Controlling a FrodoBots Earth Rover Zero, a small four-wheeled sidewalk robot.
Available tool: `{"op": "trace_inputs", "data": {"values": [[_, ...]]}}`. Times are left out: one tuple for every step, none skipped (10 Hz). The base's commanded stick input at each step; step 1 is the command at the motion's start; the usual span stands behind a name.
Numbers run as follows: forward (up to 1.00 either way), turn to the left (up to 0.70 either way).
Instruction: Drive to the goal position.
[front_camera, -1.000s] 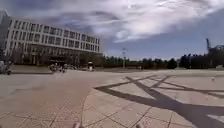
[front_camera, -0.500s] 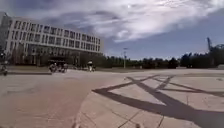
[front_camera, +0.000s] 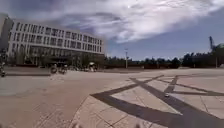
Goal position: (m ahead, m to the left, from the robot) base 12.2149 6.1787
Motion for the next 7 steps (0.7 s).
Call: {"op": "trace_inputs", "data": {"values": [[0.7, 0.0], [0.7, 0.05], [0.7, 0.12], [0.7, 0.14], [0.7, 0.14], [0.7, 0.14], [0.7, 0.14]]}}
